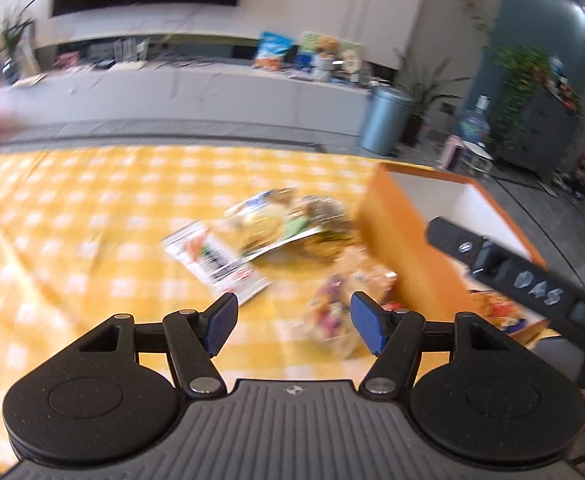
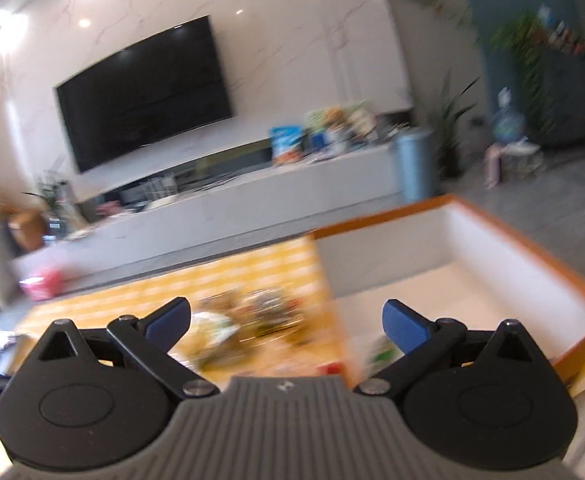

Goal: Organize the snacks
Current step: 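Withdraw both grippers from the box toward the remaining snacks, then grasp the clear mixed fruit pack with the right gripper while the left gripper grasps the white spicy strip packet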

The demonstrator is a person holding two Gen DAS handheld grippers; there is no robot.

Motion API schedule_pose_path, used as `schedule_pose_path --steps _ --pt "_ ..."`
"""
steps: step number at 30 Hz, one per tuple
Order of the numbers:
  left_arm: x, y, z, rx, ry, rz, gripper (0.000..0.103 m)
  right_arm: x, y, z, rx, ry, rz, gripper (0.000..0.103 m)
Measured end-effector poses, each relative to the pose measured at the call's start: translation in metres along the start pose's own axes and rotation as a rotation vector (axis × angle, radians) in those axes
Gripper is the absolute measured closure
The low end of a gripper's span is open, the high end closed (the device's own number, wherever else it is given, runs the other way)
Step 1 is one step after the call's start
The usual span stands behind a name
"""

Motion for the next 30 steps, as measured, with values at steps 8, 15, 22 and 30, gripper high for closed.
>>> schedule_pose_path --steps 8,15,22,30 --pt "-0.011 -0.017 -0.054 -0.002 0.082 -0.032 0.026 -0.019 -0.031 -0.006 0.131 -0.174 -0.188 0.004" --pt "-0.018 -0.034 -0.068 -0.044 0.144 -0.076 0.026 -0.036 -0.057 -0.018 0.043 -0.092 -0.259 0.006" --pt "-0.014 -0.022 -0.07 -0.077 0.16 -0.034 0.025 -0.051 -0.074 -0.046 -0.164 -0.003 -0.142 0.003" --pt "-0.014 -0.023 -0.064 -0.147 0.161 -0.043 0.025 -0.09 -0.128 -0.045 -0.302 0.015 -0.355 0.003"
Point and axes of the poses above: each gripper's, at about its wrist camera, not at the fingertips, and y roughly against the way its jaws point, z to its right, x to its top, the point moved 8 cm from there along -y, roughly the way its jaws point, and after that the axes turned 10 degrees about -z, right-handed, at the moved point
